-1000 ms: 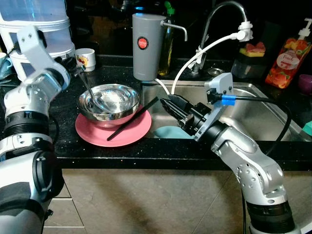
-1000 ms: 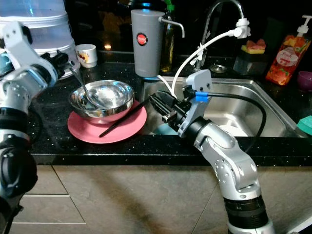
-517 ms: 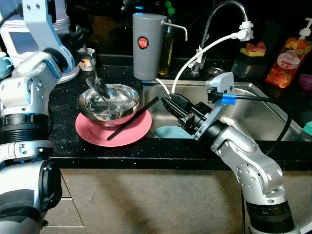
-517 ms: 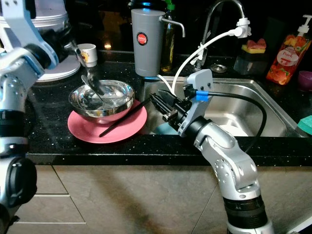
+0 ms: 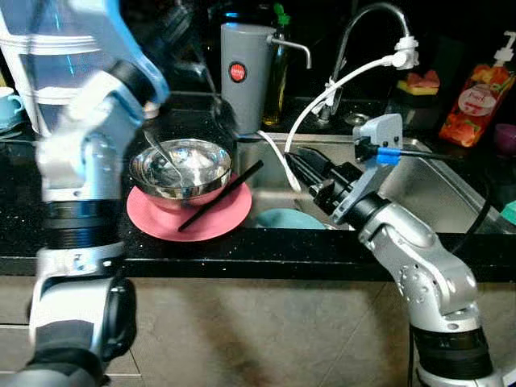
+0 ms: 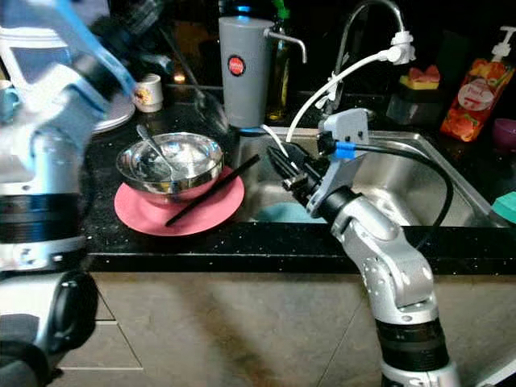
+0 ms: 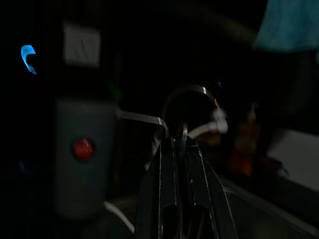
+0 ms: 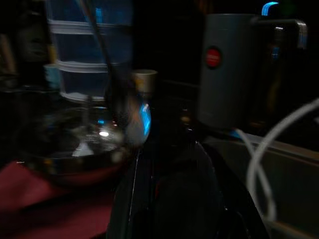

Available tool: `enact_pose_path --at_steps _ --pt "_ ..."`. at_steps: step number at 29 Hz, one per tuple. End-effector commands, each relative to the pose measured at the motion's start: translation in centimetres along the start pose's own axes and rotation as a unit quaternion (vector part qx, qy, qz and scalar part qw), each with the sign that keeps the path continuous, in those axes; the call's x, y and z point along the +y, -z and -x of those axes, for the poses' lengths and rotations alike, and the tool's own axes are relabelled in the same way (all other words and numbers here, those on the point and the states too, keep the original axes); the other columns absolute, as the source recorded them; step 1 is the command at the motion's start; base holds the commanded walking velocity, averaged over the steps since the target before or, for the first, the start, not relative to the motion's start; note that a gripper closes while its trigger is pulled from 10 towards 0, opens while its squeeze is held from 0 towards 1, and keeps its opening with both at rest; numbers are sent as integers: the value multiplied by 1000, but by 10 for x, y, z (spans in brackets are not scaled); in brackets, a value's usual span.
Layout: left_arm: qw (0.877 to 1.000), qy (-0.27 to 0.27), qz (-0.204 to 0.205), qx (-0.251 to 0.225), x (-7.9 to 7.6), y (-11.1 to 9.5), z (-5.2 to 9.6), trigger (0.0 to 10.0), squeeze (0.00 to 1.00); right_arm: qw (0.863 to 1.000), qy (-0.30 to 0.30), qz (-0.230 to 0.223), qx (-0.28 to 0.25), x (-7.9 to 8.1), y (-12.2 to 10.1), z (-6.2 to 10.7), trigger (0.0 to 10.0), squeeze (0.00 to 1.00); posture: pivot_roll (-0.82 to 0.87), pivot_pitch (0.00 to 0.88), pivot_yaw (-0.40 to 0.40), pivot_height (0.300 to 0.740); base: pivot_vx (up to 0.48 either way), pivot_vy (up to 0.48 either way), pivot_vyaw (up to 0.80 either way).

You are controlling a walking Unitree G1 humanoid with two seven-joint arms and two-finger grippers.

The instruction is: Kitchen organization

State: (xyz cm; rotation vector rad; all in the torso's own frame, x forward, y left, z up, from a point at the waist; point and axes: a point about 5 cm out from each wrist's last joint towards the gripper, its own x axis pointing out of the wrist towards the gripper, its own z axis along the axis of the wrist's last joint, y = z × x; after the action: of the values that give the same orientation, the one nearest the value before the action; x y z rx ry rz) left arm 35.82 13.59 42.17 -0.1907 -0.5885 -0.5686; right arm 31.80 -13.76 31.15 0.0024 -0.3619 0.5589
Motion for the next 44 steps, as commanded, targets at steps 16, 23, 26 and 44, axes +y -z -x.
enact_pose_path --at_steps 16,23,26,44 --pt "986 59 133 80 -38 74 -39 10000 0 995 92 35 6 -33 -5 16 10000 0 29 166 0 740 0 0 0" --pt "977 111 115 139 -68 100 -45 10000 0 995 87 42 0 -29 -8 21 10000 0 9 171 22 740 0 0 0" --pt "975 116 109 156 -74 106 -45 10000 0 995 87 43 -1 -28 -9 22 10000 0 1 173 33 740 0 0 0" --pt "966 112 110 206 -82 143 -31 10000 1000 982 139 100 77 -44 10 40 10000 0 -11 178 20 740 0 0 0"
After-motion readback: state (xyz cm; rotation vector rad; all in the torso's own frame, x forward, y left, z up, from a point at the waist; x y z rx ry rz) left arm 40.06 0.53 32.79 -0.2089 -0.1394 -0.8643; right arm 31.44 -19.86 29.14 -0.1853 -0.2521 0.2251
